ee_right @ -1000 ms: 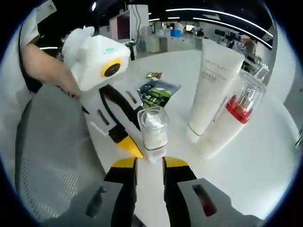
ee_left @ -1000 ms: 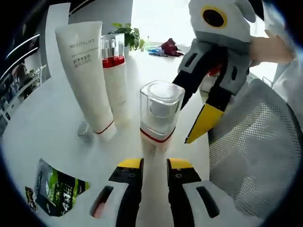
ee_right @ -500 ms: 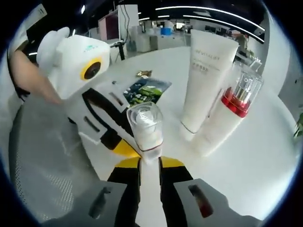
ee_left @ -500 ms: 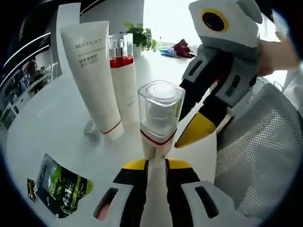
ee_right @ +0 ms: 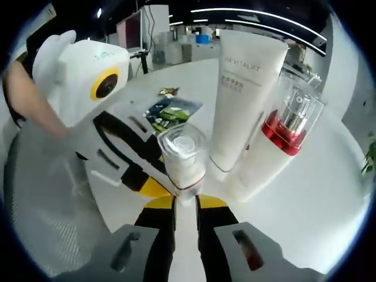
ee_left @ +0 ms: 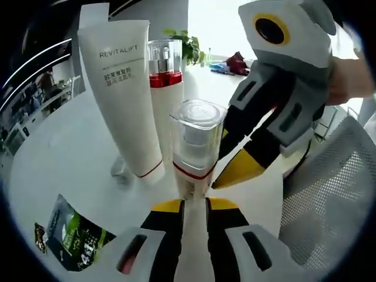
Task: Arrange the skincare products in the storage area until every visible bottle or jar stands upright without overlapping.
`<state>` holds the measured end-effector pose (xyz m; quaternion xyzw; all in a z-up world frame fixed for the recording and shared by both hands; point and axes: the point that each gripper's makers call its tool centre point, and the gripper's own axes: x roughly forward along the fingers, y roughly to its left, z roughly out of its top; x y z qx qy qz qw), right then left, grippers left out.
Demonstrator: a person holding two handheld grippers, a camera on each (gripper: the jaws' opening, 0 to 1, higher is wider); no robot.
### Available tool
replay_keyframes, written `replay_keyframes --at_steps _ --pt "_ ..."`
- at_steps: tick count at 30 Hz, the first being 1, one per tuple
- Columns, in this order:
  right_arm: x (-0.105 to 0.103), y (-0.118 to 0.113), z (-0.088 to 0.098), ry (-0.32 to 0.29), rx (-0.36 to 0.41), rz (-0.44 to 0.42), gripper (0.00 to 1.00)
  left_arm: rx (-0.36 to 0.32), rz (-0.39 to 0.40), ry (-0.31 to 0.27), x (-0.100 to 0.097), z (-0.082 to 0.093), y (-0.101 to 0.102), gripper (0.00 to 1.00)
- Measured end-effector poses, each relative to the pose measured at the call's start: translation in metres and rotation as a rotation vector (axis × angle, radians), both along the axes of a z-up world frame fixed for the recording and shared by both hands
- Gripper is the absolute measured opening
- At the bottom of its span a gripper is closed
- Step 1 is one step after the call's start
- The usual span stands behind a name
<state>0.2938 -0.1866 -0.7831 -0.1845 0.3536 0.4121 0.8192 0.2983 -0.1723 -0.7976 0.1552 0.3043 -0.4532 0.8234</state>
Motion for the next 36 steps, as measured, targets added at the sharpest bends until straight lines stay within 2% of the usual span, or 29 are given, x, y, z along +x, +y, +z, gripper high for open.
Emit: replay_keyframes --at_steps 8,20,36 --pt "0.015 -0.001 -0.002 -0.013 -0.004 -0.012 0.13 -0.001 0.016 -0.009 0.017 -0.001 -0.001 0.14" --pt "0.024 0.000 -0.001 -0.019 0.000 -0.033 0.15 0.009 0.016 -0.022 0.028 -0.001 -0.001 0.15" --pt "0.025 0.000 -0.007 -0.005 -0.001 -0.039 0.15 0.020 0.010 -0.030 0.029 -0.002 0.000 0.15"
